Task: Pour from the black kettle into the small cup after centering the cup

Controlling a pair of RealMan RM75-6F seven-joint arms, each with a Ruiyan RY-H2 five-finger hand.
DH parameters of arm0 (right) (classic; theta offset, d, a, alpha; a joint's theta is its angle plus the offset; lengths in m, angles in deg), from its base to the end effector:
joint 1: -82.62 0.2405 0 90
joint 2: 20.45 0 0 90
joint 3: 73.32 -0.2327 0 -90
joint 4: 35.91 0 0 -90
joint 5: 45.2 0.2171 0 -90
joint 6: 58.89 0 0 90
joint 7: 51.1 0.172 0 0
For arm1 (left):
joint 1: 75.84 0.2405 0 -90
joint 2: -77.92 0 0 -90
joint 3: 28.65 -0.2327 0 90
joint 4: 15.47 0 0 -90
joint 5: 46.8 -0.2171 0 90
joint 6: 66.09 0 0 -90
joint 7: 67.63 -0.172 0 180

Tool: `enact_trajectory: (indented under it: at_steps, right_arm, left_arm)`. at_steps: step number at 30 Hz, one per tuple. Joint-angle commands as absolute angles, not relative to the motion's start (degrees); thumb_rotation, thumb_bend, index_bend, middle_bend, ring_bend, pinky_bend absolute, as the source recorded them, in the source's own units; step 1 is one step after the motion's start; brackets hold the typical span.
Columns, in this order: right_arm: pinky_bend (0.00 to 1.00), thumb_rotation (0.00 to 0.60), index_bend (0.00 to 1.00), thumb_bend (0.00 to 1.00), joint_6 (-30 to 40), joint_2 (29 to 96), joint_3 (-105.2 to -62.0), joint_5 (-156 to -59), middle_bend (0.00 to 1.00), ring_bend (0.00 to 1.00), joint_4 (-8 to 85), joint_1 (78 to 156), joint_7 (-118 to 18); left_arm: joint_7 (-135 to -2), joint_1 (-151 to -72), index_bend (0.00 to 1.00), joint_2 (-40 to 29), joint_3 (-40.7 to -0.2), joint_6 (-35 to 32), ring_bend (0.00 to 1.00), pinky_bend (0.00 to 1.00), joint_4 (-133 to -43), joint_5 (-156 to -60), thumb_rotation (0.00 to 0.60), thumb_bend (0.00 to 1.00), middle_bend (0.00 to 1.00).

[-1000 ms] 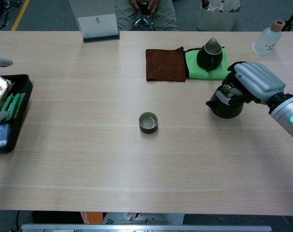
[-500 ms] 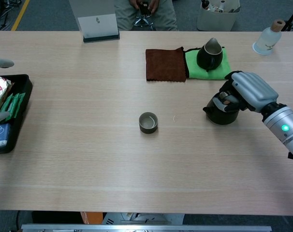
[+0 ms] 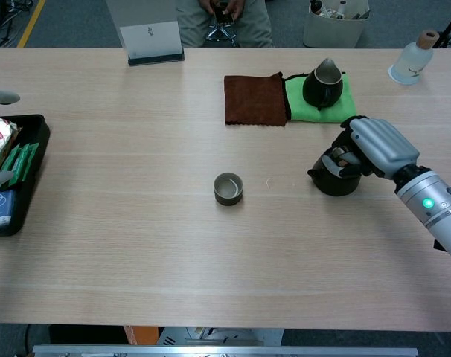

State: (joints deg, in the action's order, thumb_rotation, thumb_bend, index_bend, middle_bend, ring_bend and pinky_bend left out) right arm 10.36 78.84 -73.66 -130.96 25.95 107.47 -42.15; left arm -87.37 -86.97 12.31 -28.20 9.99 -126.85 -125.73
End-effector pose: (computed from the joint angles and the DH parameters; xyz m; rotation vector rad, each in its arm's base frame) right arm -0.2322 -0.2859 -0.0554 1.7185 -1.1009 1.0782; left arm -0.2201 0.2123 0.0813 -1.5569 -1.0454 -0.8230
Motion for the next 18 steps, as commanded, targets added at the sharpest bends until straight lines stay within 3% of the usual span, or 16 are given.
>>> enact_trajectory:
  at_steps: [1,9,15,18]
  right_arm:
    - [0.23,0.589,1.0,0.37,10.1,79.0,-73.7,-131.0,0.92,0.97,25.9,107.4,-42.4]
    - [0.2,0.588,0.99,0.31,9.1,78.7,-73.9,-130.8,0.88,0.92,26.9,107.2,-43.1]
    - [0.15,0.582,0.9,0.08,7.9,77.5,-73.8,-130.7,0.81,0.82,28.3,107.2,-42.7]
    - [0.13,0.574,0.88,0.02,7.6,76.9,-73.9,-130.8,0.78,0.78,28.8,107.3,-42.7]
  left_arm:
    - [-87.4,-87.0,0.1,12.3,-28.2,10.0,0.08,0.15,-126.8,-125.6,0.6,0.22,0.12]
    - [-87.5,-87.2,0.1,12.2,-28.2,9.6,0.08,0.15,-127.0,-125.1,0.6,0.22,0.12]
    - [-87.6,-87.4,0.09,12.2,-28.1,9.5,0.08,0.15,-127.0,-124.8,0.6,0.22,0.12]
    - [-87.6,-87.4,0.09,12.3,-28.1,9.5,0.08,0.15,-127.0,-124.8,0.6,0.22,0.12]
